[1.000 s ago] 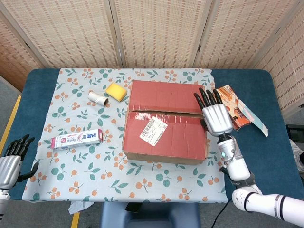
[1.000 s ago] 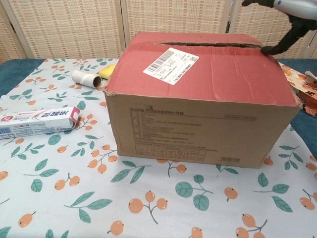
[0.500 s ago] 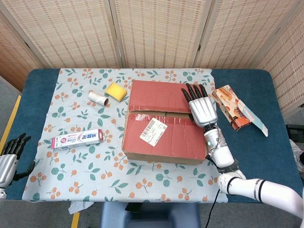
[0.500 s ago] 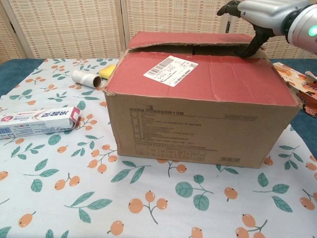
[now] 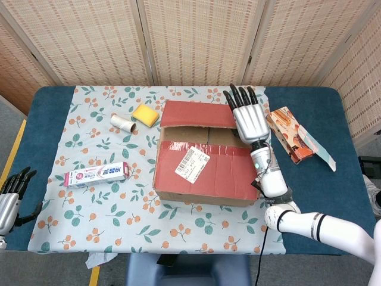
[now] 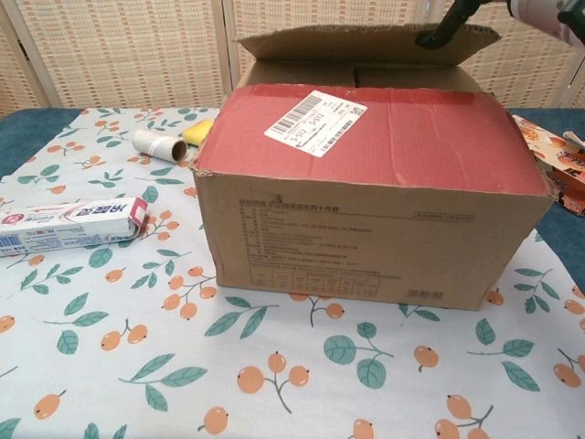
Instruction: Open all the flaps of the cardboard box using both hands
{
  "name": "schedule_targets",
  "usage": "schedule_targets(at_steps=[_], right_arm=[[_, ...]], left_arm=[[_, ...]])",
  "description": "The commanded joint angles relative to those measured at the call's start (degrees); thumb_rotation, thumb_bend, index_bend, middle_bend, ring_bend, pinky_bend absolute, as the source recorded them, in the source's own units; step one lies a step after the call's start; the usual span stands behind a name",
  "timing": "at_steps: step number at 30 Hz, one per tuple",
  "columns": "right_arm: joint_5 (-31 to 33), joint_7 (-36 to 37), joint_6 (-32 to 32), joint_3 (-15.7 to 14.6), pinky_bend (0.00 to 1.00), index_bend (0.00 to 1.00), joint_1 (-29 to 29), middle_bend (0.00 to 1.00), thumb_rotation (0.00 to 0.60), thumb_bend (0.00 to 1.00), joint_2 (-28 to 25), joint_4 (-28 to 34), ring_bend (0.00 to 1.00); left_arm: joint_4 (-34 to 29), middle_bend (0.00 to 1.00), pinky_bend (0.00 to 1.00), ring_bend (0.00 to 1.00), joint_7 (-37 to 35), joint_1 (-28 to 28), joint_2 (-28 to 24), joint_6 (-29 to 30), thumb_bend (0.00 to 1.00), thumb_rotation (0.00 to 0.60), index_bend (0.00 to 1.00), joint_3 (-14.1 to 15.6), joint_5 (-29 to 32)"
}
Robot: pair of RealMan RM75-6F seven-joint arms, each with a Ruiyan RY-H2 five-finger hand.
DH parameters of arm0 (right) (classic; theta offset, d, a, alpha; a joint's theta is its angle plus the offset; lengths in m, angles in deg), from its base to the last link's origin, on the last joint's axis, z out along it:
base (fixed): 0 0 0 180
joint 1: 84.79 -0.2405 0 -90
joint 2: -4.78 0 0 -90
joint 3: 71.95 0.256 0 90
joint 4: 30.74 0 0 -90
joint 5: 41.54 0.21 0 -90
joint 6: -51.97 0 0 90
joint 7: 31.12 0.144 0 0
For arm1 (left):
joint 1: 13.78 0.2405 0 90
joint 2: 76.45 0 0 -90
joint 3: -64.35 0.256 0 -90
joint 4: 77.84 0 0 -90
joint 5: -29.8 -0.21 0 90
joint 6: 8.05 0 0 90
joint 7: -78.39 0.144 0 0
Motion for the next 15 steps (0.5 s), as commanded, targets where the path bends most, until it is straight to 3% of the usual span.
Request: schedule_targets(at_steps=[1, 7, 15], right_arm=[[1.9, -0.7, -0.7, 1.8, 0.00, 0.00, -2.7, 0.00, 0.600, 0.38, 0.0, -2.5, 0.00], [7.0, -2.1, -3.5, 4.8, 0.00, 0.00, -8.8, 0.00, 0.600, 0.38, 1.2, -10.0, 0.00], [10.1, 3.4, -10.9, 6.4, 0.00, 0.00, -15.6, 0.00, 0.600, 0.38, 6.3, -28.5, 0.00]], left_arm=[[0.4, 0.00, 0.00, 0.00, -0.1, 0.0, 0.2, 0.4, 0.48, 0.600, 0.00, -0.1, -0.1], [0.8, 0.00, 0.00, 0.00, -0.8, 0.0, 0.3, -0.2, 0.48, 0.600, 0.00, -0.3, 0.7], [0.5, 0.00, 0.00, 0.00, -0.3, -0.2, -0.1, -2.0, 0.48, 0.600, 0.00, -0.5, 2.7]])
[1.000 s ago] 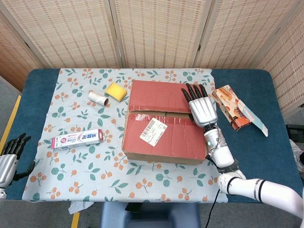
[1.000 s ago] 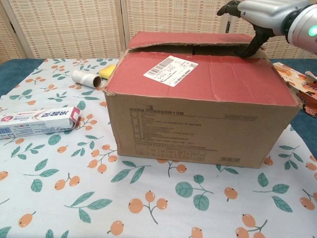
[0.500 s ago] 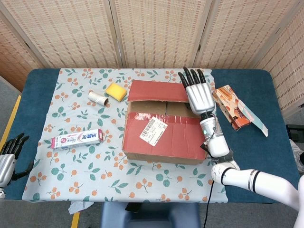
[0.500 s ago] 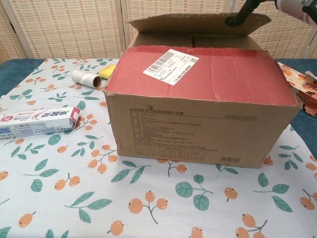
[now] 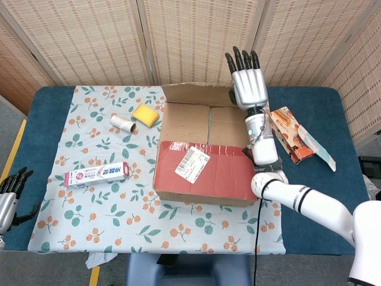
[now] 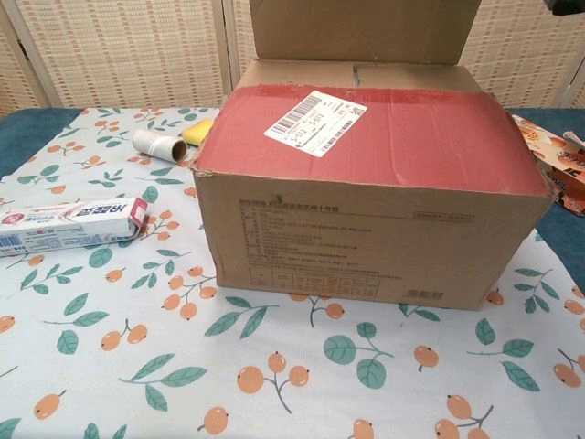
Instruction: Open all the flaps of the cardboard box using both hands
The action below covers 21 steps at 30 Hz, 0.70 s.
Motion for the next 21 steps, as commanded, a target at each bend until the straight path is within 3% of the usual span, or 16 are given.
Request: schedule_targets(at_steps=[1, 7, 12, 16, 20, 21], right_arm=[[2.4, 4.1, -5.8, 1.2, 0.00, 0.00, -4.6, 0.00, 0.600, 0.38, 3.8, -11.2, 0.00], [2.3, 12.4, -13.2, 2.0, 0.00, 0.00, -8.6, 0.00, 0.600, 0.38, 8.4, -25.1, 0.00], [-1.2, 15.3, -13.2, -0.1, 0.00, 0.00, -8.4, 0.00, 0.600, 0.38, 9.1, -27.1, 0.00], [-3.2, 16.9, -11.5, -1.2, 0.00, 0.00, -6.5, 0.00, 0.600, 0.38, 7.0, -22.4, 0.00], [-4.4, 16.9, -8.2, -2.4, 0.00, 0.00, -2.8, 0.00, 0.600, 0.38, 2.7, -12.6, 0.00], [-4.5, 17.1, -7.1, -2.8, 0.00, 0.00, -0.5, 0.00, 0.600, 0.38, 0.0, -6.5, 0.00]], left_arm=[[0.2, 0.00, 0.00, 0.00, -0.1, 0.0, 0.1, 0.2, 0.48, 0.600, 0.00, -0.1, 0.0], [1.8, 0.00, 0.00, 0.00, -1.2, 0.5, 0.9, 1.5, 0.49, 0.600, 0.00, -0.6, 0.1], [2.1, 0.00, 0.00, 0.00, -0.5, 0.6, 0.9, 1.1, 0.49, 0.600, 0.00, -0.6, 0.8], [1.5, 0.00, 0.00, 0.00, -0.2, 0.9, 0.8, 1.6, 0.49, 0.600, 0.00, -0.6, 0.6], [1.3, 0.00, 0.00, 0.00, 0.6, 1.1, 0.8, 2.2, 0.49, 0.600, 0.00, -0.4, 0.2], [1.2, 0.00, 0.00, 0.00, 0.9, 1.1, 0.8, 2.1, 0.49, 0.600, 0.00, -0.4, 0.2]])
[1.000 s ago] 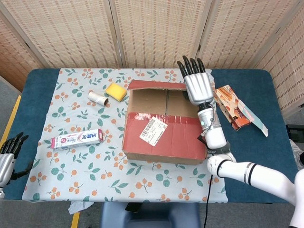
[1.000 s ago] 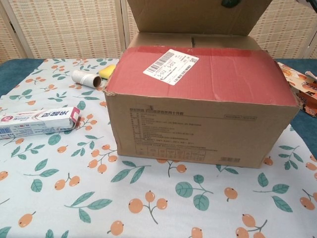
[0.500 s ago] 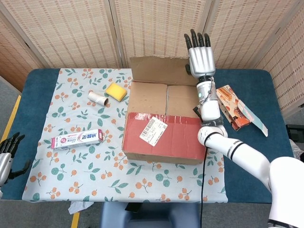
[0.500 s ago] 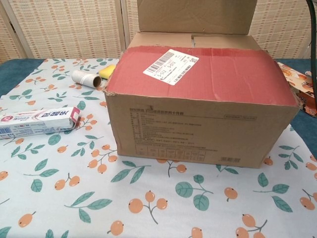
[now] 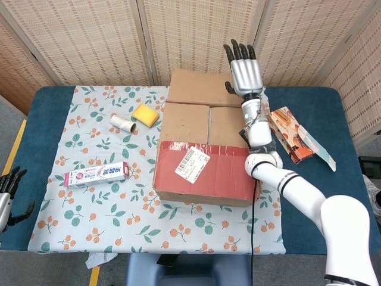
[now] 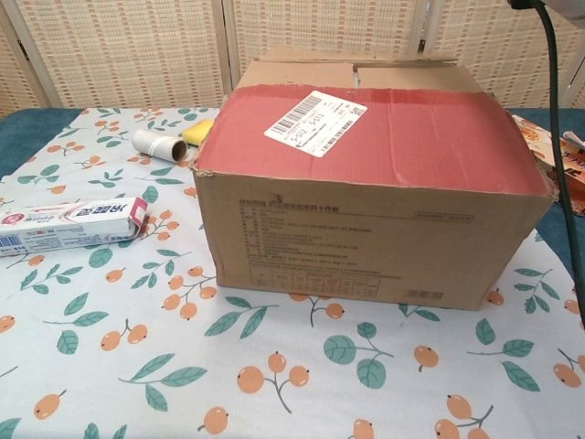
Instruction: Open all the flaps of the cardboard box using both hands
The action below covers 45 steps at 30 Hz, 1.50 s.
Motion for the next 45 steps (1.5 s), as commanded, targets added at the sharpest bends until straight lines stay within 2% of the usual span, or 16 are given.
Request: schedule_targets(at_steps=[1, 4, 7, 13, 16, 21, 26, 29, 32, 38, 41, 45], right_arm=[[-1.5, 0.8, 4.4, -2.0, 0.00, 0.00, 7.0, 0.00, 0.600, 0.38, -8.4, 17.9, 0.00], [-1.6, 3.2, 5.5, -3.2, 0.00, 0.00, 13.2, 0.00, 0.600, 0.38, -17.0, 34.5, 0.00], [-4.8, 10.6, 4.6, -3.7, 0.00, 0.00, 18.0, 0.00, 0.600, 0.38, -21.8, 43.4, 0.00], [-12.9, 19.5, 3.2, -7.2, 0.00, 0.00, 25.3, 0.00, 0.600, 0.38, -29.3, 52.7, 0.00], [-18.3, 27.7, 3.0, -8.7, 0.00, 0.00, 29.2, 0.00, 0.600, 0.38, -31.3, 55.0, 0.00], [-26.4, 43.7, 0.6, -10.3, 0.00, 0.02, 32.1, 0.00, 0.600, 0.38, -31.5, 53.4, 0.05], [-33.8, 69.8, -5.8, -10.1, 0.01, 0.06, 32.1, 0.04, 0.600, 0.38, -31.9, 49.9, 0.10], [-39.6, 80.8, -6.2, -11.1, 0.07, 0.07, 31.4, 0.07, 0.600, 0.38, -31.3, 46.5, 0.14], [-44.0, 87.8, -4.9, -12.8, 0.11, 0.10, 30.5, 0.10, 0.600, 0.38, -30.6, 43.2, 0.17], [-48.5, 97.4, -4.0, -16.6, 0.19, 0.13, 28.0, 0.12, 0.600, 0.38, -29.5, 37.5, 0.22], [-49.4, 98.7, -3.0, -18.1, 0.24, 0.13, 27.1, 0.12, 0.600, 0.38, -28.6, 34.8, 0.22], [-49.6, 101.0, -1.9, -19.6, 0.24, 0.13, 26.3, 0.12, 0.600, 0.38, -28.2, 33.1, 0.22]], left_arm=[[-0.2, 0.00, 0.00, 0.00, 0.5, 0.1, 0.0, 0.0, 0.49, 0.600, 0.00, 0.1, 0.0], [-0.5, 0.00, 0.00, 0.00, 1.2, 0.0, 0.0, -0.1, 0.49, 0.600, 0.00, 0.2, -0.3], [-1.1, 0.00, 0.00, 0.00, 1.0, -0.3, -0.4, -0.6, 0.49, 0.600, 0.00, 0.6, -1.0], [-2.1, 0.00, 0.00, 0.00, 1.8, -0.5, -0.3, -0.9, 0.49, 0.600, 0.00, 0.8, -1.4], [-2.3, 0.00, 0.00, 0.00, -0.1, -1.1, -1.0, -1.8, 0.49, 0.600, 0.00, 1.4, -2.8], [-1.4, 0.00, 0.00, 0.00, -1.3, -1.7, -0.8, -2.9, 0.49, 0.600, 0.00, 1.0, -2.2], [0.2, 0.00, 0.00, 0.00, -6.9, -2.6, -1.2, -3.3, 0.49, 0.600, 0.00, 1.7, -4.8], [1.3, 0.00, 0.00, 0.00, -7.9, -2.8, -0.8, -3.3, 0.50, 0.600, 0.00, 1.7, -4.9], [2.0, 0.00, 0.00, 0.00, -8.8, -3.0, -0.5, -3.5, 0.59, 0.600, 0.00, 1.7, -4.8], [2.9, 0.00, 0.00, 0.00, -9.6, -3.1, -0.3, -3.2, 0.61, 0.600, 0.00, 1.8, -5.0], [3.0, 0.00, 0.00, 0.00, -9.6, -3.1, -0.2, -3.1, 0.61, 0.600, 0.00, 1.9, -4.9], [2.8, 0.00, 0.00, 0.00, -9.1, -3.1, -0.2, -3.1, 0.61, 0.600, 0.00, 1.9, -4.8]])
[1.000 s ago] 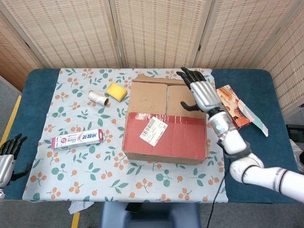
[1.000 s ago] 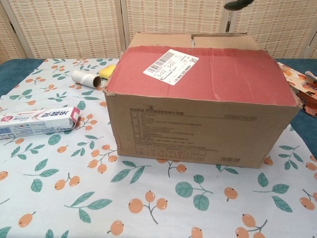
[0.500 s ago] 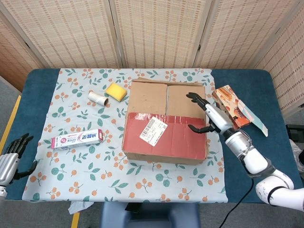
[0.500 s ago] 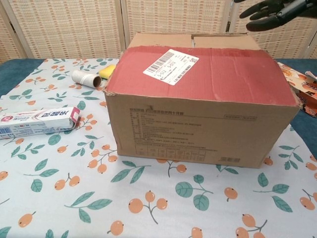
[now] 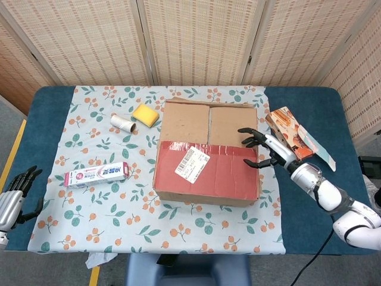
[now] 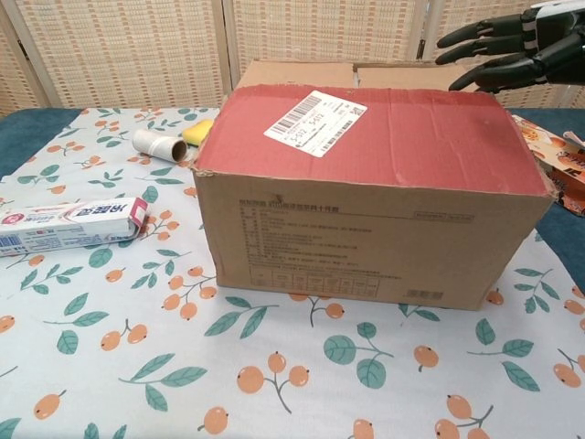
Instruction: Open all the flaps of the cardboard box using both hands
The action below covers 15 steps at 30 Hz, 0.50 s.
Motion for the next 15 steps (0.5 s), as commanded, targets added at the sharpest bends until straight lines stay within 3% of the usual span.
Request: schedule_targets(at_steps=[1, 15], right_arm=[[-0.9, 2.4, 1.2, -2.1, 0.25, 0.13, -1.2, 0.12, 0.600, 0.38, 0.7, -1.9, 0.22], [-2.6, 6.0, 6.8, -7.0, 0.32, 0.13, -1.8, 0.12, 0.600, 0.38, -0.4, -1.3, 0.23]], left_arm=[[0.0, 0.00, 0.00, 0.00, 0.2, 0.0, 0.1, 0.0, 0.61, 0.600, 0.00, 0.0, 0.2], [-0.5, 0.00, 0.00, 0.00, 2.5, -0.2, 0.3, -0.4, 0.61, 0.600, 0.00, -0.1, 1.2]])
